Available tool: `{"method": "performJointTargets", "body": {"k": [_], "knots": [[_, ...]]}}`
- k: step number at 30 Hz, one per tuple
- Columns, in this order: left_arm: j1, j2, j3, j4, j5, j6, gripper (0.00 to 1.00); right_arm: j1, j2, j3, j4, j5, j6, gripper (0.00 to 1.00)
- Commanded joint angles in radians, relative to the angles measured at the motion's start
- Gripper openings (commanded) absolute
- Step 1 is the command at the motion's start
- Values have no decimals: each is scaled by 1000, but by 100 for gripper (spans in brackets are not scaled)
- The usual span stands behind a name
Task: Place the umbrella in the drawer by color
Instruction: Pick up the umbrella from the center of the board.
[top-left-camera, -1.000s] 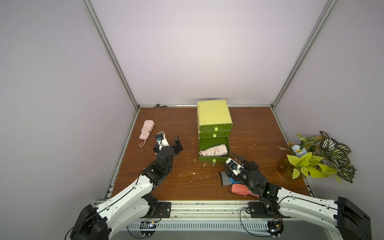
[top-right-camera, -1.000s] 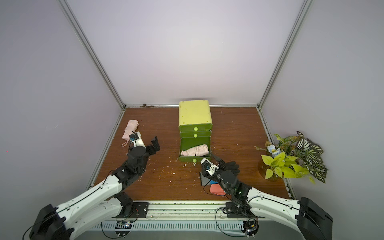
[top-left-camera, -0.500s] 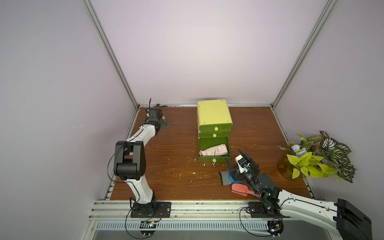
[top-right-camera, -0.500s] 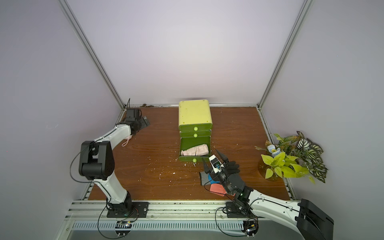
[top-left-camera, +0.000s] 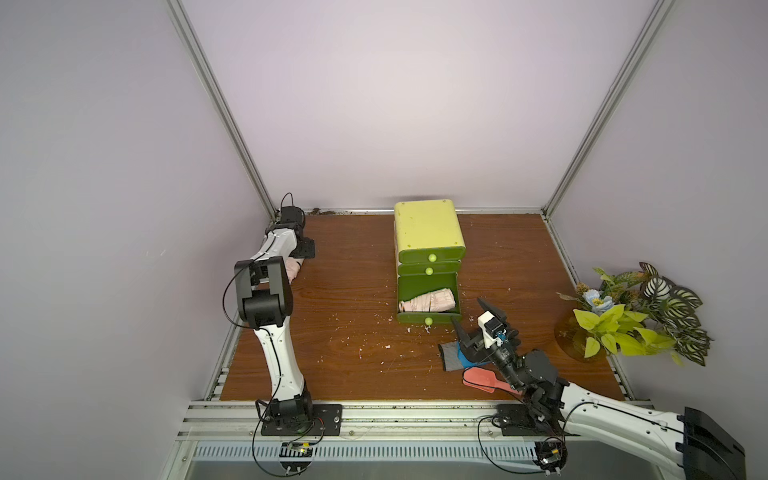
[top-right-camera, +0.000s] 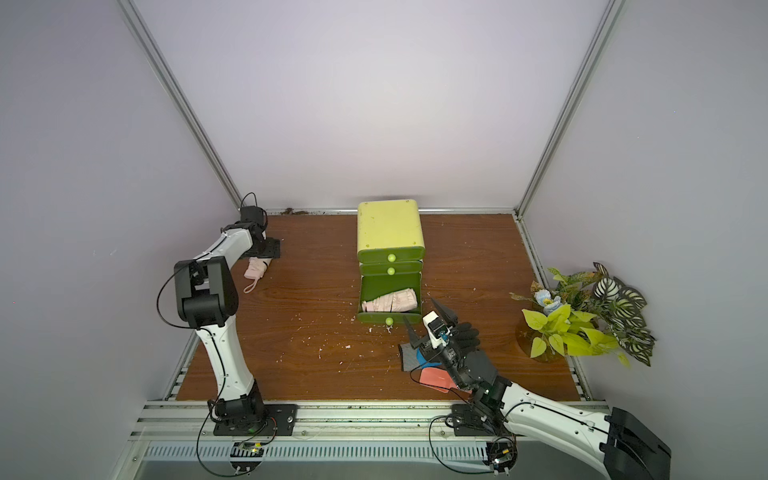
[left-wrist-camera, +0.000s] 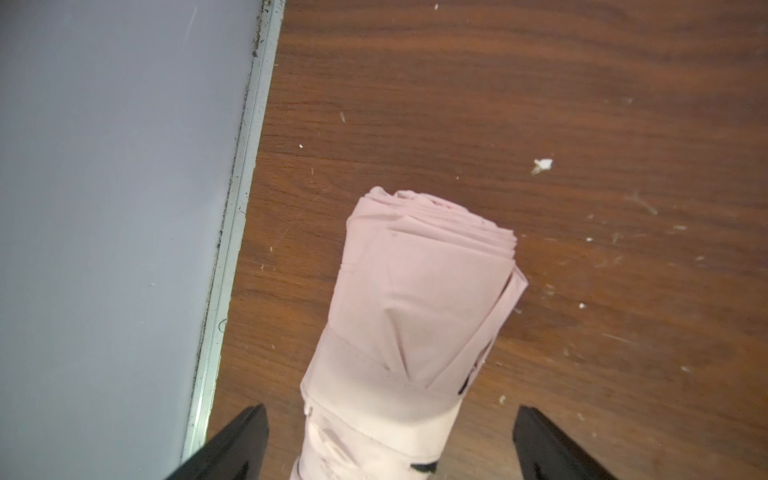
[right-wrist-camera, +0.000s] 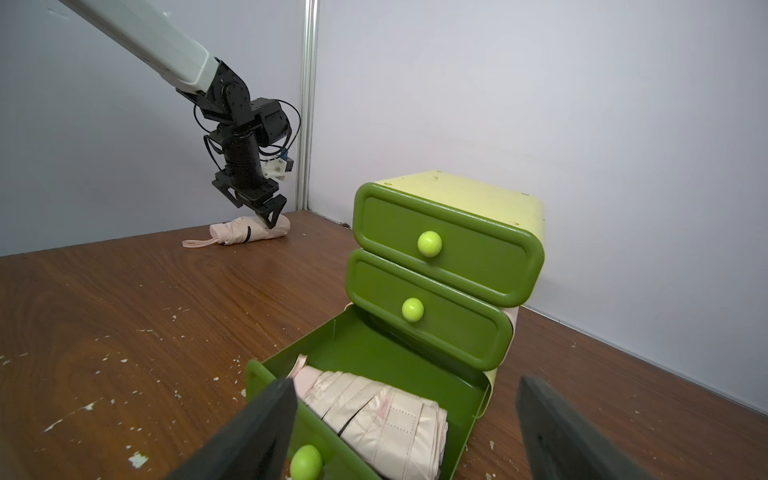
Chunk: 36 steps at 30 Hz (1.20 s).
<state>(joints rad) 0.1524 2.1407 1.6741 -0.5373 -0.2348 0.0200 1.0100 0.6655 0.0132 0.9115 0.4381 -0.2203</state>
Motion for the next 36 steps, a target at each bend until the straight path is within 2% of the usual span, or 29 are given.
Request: {"method": "performJointTargets", "body": {"k": [1,5,8,9,14,15,19,21,24,27,31,34,36], "knots": [[-5,62,2,-38,-42,155,86,-5,15,14,11,-17,19,90],[-3,80,-2,-11,-22,151,83,-6,32,14,14,-12,20,90],[-4,94,17,-11,19,142,75,-6,44,19,12,-19,20,90],[-4,100,21,-11,12,137,70,-6,47,19,15,-20,20,90],[-4,117,-3,-12,3,137,59,-5,56,19,12,-6,11,90],[-3,115,-10,-11,10,139,55,-6,57,18,13,-1,10,90],[-4,17,-78,73,113,144,20,-5,63,19,16,1,12,91],[-3,-58,-128,154,179,140,9,-6,70,19,18,0,11,90],[-4,-150,-170,255,288,117,0,-6,71,22,9,12,3,91],[-4,-233,-182,355,478,57,0,-7,58,18,7,28,-2,91],[-45,-409,-342,694,720,-88,0,-8,72,14,18,30,-8,91],[-133,-550,-491,950,753,-161,0,-12,101,21,27,35,-22,91],[-192,-624,-557,1015,746,-194,0,-13,134,26,46,48,-43,92]]}}
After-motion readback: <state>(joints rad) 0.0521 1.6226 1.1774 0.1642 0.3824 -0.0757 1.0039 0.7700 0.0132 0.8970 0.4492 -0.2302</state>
